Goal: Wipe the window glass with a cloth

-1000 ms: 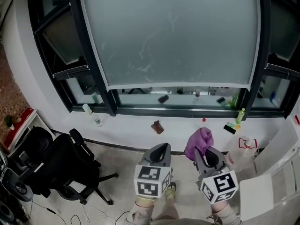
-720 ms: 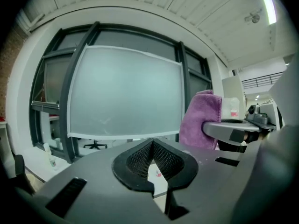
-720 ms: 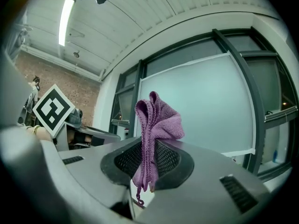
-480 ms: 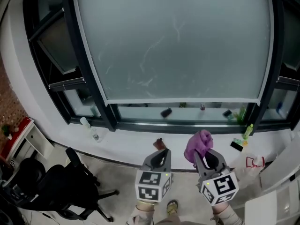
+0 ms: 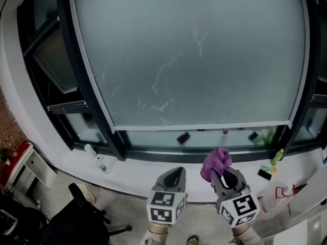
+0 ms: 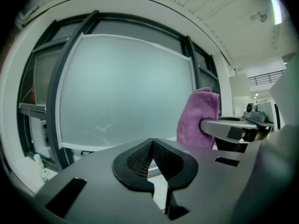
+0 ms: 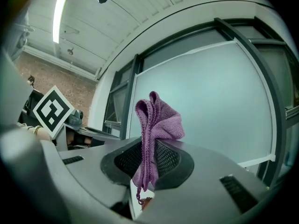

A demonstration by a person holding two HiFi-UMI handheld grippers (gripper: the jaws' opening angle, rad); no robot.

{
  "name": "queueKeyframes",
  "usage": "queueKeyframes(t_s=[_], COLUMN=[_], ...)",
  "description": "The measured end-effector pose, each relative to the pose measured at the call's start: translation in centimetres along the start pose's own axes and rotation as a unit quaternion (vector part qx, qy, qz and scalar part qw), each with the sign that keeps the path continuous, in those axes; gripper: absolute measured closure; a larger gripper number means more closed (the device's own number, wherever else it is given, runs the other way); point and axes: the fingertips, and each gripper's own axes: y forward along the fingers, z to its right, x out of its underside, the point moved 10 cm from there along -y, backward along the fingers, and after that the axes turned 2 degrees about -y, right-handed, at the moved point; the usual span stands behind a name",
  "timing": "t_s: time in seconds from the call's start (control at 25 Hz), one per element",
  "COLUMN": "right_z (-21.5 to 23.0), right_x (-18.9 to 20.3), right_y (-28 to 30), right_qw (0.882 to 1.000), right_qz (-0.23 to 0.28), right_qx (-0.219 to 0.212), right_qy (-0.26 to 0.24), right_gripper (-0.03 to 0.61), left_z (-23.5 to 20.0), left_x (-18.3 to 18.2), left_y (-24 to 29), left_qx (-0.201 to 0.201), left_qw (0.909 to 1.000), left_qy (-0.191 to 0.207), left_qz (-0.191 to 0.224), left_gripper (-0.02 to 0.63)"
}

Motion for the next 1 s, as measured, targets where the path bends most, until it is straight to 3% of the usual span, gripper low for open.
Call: queueKeyframes(t_s=[0.64, 1.0], right_z=[4.3, 8.6], right_x=[0.4, 0.5], right_y=[10.6, 17.8], right_qw=[1.000, 0.999], right_qz=[0.002, 0.019], right_qx=[-0.003, -0.027], right_qy=[-0.008, -0.018], right_gripper=[0.523, 0.523], left_z=[-6.4, -9.6], left_x=[-2.4, -4.3], left_y=[9.5, 16.1], left_qx=[0.003, -0.010], left_qw=[1.0000, 0.9999], left_qy=[0.002, -0.001], left_qz=[-0.003, 0.004], left_gripper=[0.609, 0.609])
